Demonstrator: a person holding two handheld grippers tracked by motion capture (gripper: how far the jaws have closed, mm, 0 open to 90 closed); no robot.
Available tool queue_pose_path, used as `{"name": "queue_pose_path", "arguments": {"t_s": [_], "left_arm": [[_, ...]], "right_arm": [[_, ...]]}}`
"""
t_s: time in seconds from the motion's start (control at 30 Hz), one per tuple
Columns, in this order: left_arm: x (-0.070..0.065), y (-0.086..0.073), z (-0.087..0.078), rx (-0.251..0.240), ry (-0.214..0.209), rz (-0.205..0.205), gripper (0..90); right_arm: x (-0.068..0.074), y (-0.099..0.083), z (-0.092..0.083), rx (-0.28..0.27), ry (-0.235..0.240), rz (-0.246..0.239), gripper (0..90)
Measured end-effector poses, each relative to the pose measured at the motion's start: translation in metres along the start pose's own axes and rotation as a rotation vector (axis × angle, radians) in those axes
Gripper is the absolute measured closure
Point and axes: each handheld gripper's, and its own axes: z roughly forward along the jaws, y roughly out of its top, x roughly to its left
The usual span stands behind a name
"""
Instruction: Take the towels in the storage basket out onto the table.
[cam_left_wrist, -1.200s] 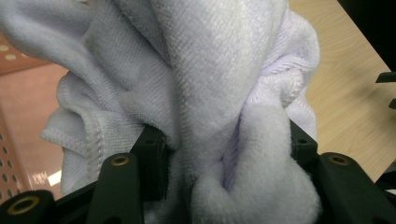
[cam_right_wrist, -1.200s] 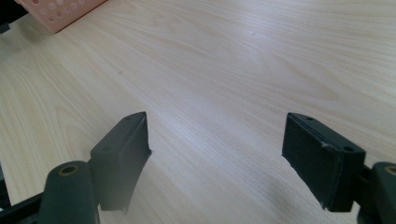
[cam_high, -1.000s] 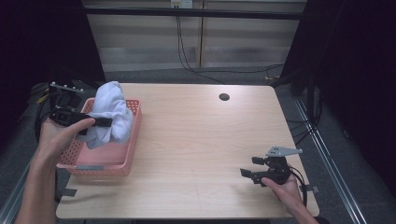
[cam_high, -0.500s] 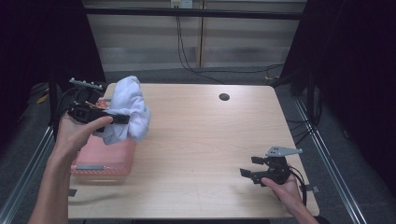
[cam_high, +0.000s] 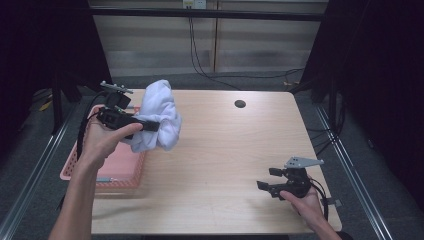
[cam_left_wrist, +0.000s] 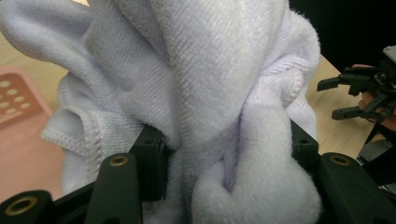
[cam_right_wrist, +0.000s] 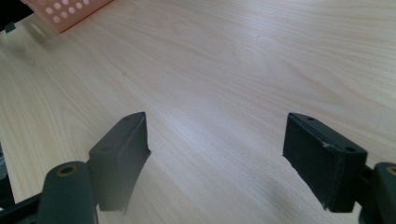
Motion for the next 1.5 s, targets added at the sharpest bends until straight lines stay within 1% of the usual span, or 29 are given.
{"name": "queue_pose_path", "arguments": {"t_s": [0.13, 0.2, 0.23, 0.27, 0.33, 0.37, 0.47, 0.6, 0.63, 0.67, 0.7, 0.73, 0.77, 0.8, 0.83, 0.87, 0.9, 0.93, 1.0, 1.07, 1.1, 1.13, 1.17, 1.23, 1.27, 1.3, 1.37, 1.4, 1.5], "left_arm": [[-0.011, 0.008, 0.018, 0.013, -0.024, 0.015, 46.0], [-0.014, 0.010, 0.022, 0.017, -0.022, 0.023, 46.0], [-0.021, 0.015, 0.031, 0.019, -0.029, 0.035, 45.8], [-0.021, 0.015, 0.031, 0.019, -0.029, 0.035, 45.8], [-0.031, 0.021, 0.044, 0.031, -0.042, 0.052, 45.8], [-0.031, 0.021, 0.044, 0.031, -0.042, 0.052, 45.7], [-0.041, 0.024, 0.057, 0.042, -0.048, 0.062, 45.7], [-0.048, 0.026, 0.073, 0.048, -0.078, 0.072, 45.8], [-0.050, 0.026, 0.077, 0.047, -0.077, 0.072, 45.8], [-0.051, 0.026, 0.081, 0.052, -0.070, 0.077, 45.8], [-0.053, 0.026, 0.090, 0.077, -0.077, 0.098, 45.8], [-0.053, 0.026, 0.090, 0.077, -0.077, 0.098, 45.8], [-0.056, 0.025, 0.100, 0.083, -0.080, 0.093, 45.8], [-0.056, 0.025, 0.100, 0.083, -0.080, 0.093, 45.8], [-0.058, 0.023, 0.111, 0.093, -0.082, 0.101, 45.8], [-0.058, 0.023, 0.111, 0.093, -0.082, 0.101, 45.8], [-0.058, 0.021, 0.121, 0.108, -0.088, 0.106, 45.8], [-0.058, 0.021, 0.121, 0.108, -0.088, 0.106, 45.7], [-0.058, 0.018, 0.130, 0.107, -0.095, 0.093, 45.7], [-0.056, 0.013, 0.145, 0.116, -0.098, 0.088, 45.6], [-0.056, 0.013, 0.145, 0.116, -0.098, 0.088, 45.5], [-0.054, 0.012, 0.150, 0.118, -0.107, 0.092, 45.5], [-0.053, 0.008, 0.157, 0.113, -0.111, 0.081, 45.2], [-0.053, 0.006, 0.161, 0.116, -0.108, 0.075, 45.2], [-0.052, 0.002, 0.171, 0.130, -0.096, 0.075, 45.1], [-0.052, 0.002, 0.171, 0.130, -0.096, 0.075, 45.0], [-0.047, -0.005, 0.182, 0.142, -0.105, 0.058, 44.7], [-0.047, -0.005, 0.182, 0.142, -0.105, 0.058, 44.6], [-0.042, -0.013, 0.195, 0.167, -0.082, 0.056, 43.8]], "right_arm": [[0.000, 0.000, 0.000, -0.001, 0.002, -0.001, 22.0], [0.000, 0.000, 0.000, -0.001, 0.003, 0.002, 22.0], [0.000, 0.000, 0.000, -0.001, 0.001, -0.001, 22.1], [0.000, 0.000, 0.000, -0.001, 0.003, -0.001, 22.1], [0.000, 0.000, 0.000, 0.001, 0.002, 0.000, 22.1], [0.000, 0.000, 0.000, 0.002, 0.002, 0.002, 22.1], [0.000, 0.000, -0.001, -0.001, 0.002, 0.005, 22.2], [0.000, 0.001, -0.001, 0.000, 0.002, 0.005, 22.2], [0.000, 0.001, -0.002, -0.001, 0.005, 0.005, 22.2], [0.000, 0.001, -0.002, -0.003, 0.007, 0.002, 22.2], [0.000, 0.001, -0.002, -0.003, 0.006, 0.001, 22.2], [0.000, 0.001, -0.002, -0.003, 0.006, 0.001, 22.2], [-0.001, 0.001, -0.002, -0.005, 0.008, 0.001, 22.7], [-0.001, 0.001, -0.002, -0.005, 0.008, 0.001, 22.7], [-0.003, 0.002, -0.003, -0.009, 0.002, 0.007, 22.7], [-0.003, 0.002, -0.003, -0.011, -0.001, 0.013, 22.7], [-0.004, 0.002, -0.004, -0.014, -0.005, 0.011, 22.6], [-0.005, 0.002, -0.004, -0.016, -0.004, 0.012, 22.5], [-0.005, 0.002, -0.004, -0.017, -0.003, 0.013, 22.5], [-0.004, 0.002, -0.004, -0.017, 0.003, 0.011, 22.6], [-0.004, 0.002, -0.004, -0.017, 0.003, 0.011, 22.6], [-0.003, 0.002, -0.003, -0.017, 0.003, 0.010, 22.6], [-0.003, 0.002, -0.002, -0.013, 0.002, 0.008, 22.6], [-0.003, 0.003, -0.001, -0.017, 0.005, 0.008, 22.6], [-0.003, 0.004, -0.001, -0.017, 0.006, 0.013, 22.6], [-0.003, 0.004, -0.001, -0.017, 0.006, 0.013, 22.6], [-0.003, 0.004, -0.001, -0.017, 0.006, 0.012, 22.6], [-0.003, 0.004, -0.001, -0.017, 0.006, 0.012, 22.6], [-0.004, 0.004, -0.001, -0.018, 0.004, 0.013, 22.6]]}}
